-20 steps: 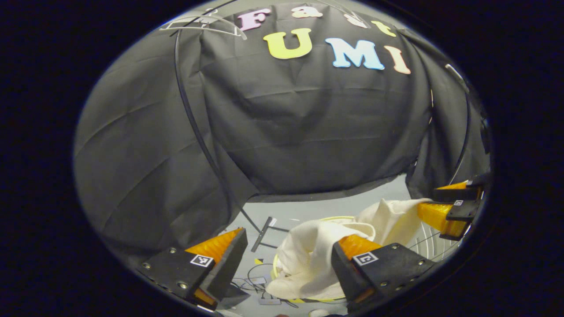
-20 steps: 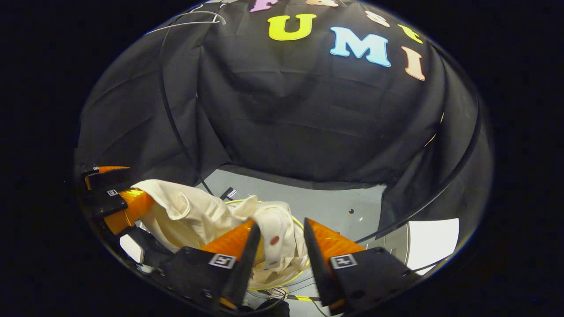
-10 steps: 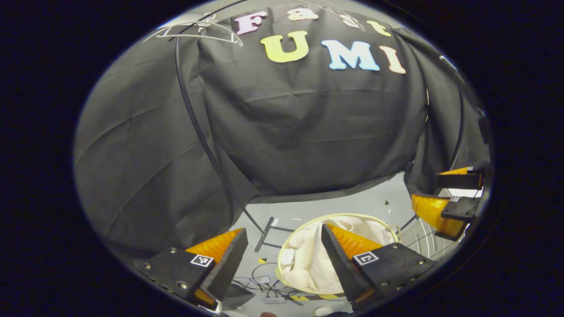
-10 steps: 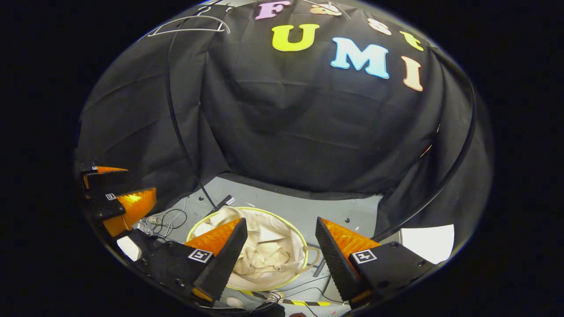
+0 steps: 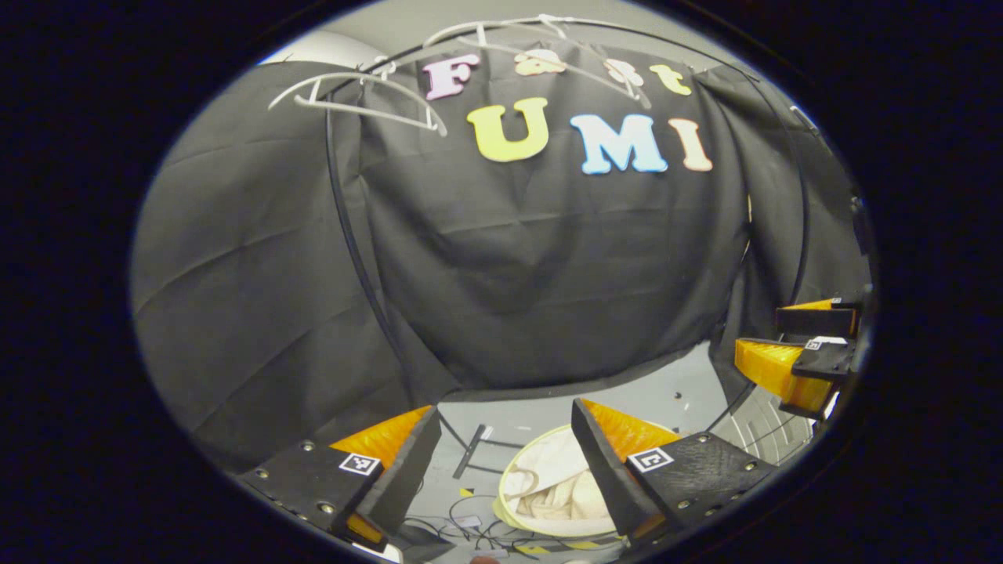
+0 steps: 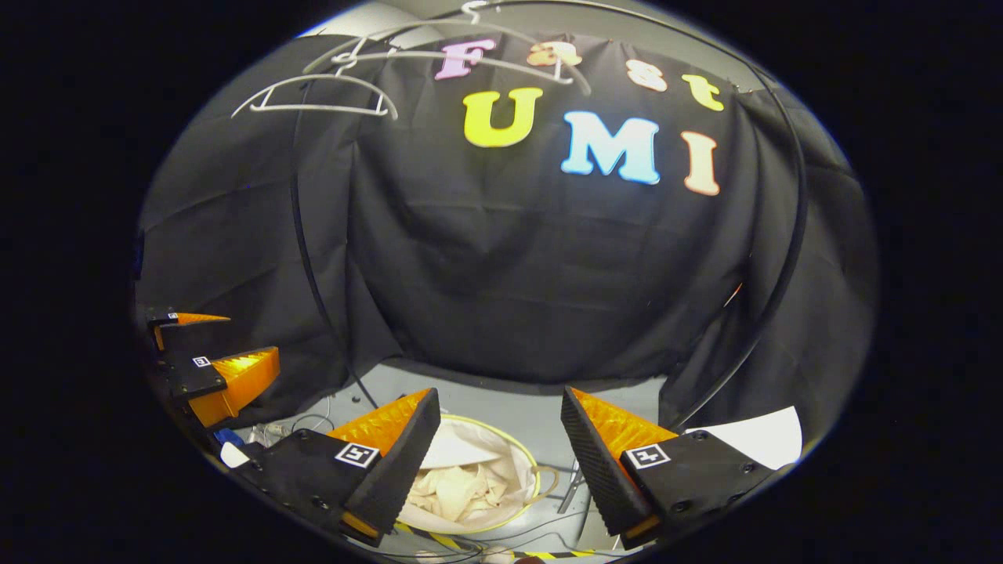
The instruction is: Grasp the clothes on the hanger with both hands and then place them into the laundry hamper below.
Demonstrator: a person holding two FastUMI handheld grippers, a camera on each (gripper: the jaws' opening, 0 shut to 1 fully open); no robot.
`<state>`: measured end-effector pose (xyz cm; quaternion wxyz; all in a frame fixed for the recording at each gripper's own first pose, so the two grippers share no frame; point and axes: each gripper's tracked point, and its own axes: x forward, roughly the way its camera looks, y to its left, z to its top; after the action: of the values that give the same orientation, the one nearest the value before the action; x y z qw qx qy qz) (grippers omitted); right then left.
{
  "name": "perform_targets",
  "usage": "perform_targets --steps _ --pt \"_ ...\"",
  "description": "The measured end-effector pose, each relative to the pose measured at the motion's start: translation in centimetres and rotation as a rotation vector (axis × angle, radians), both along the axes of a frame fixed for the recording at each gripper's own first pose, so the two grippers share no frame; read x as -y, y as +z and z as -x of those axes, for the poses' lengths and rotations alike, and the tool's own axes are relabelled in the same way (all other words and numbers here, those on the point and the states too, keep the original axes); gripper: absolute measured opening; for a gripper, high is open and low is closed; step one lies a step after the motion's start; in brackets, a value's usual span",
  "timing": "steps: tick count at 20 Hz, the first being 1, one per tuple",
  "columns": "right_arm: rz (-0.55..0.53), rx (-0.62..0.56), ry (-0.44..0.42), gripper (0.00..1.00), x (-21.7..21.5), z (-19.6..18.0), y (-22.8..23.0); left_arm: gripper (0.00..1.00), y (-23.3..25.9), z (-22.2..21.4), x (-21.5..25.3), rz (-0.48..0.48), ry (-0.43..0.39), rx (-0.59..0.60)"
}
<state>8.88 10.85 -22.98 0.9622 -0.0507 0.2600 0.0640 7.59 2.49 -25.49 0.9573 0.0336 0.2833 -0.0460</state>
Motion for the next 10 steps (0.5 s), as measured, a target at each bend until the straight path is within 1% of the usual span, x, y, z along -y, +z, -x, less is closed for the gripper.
perform_targets --steps 2,5,7,10 --pt "-0.007 0.063 -0.018 0.98 1.1 0.3 3.0 1.00 3.7 -0.5 -0.1 0.007 -0.005 0.068" --pt "-0.032 0.163 -0.041 0.97 2.8 1.0 8.1 1.00 9.5 -0.9 0.1 0.034 0.017 0.170" --pt "-0.043 0.218 -0.057 0.97 4.3 1.8 11.1 1.00 13.3 -0.3 -0.1 0.062 0.034 0.246" --pt "-0.061 0.285 -0.069 0.98 6.3 3.4 15.0 1.00 18.6 1.9 -0.4 0.068 0.054 0.344"
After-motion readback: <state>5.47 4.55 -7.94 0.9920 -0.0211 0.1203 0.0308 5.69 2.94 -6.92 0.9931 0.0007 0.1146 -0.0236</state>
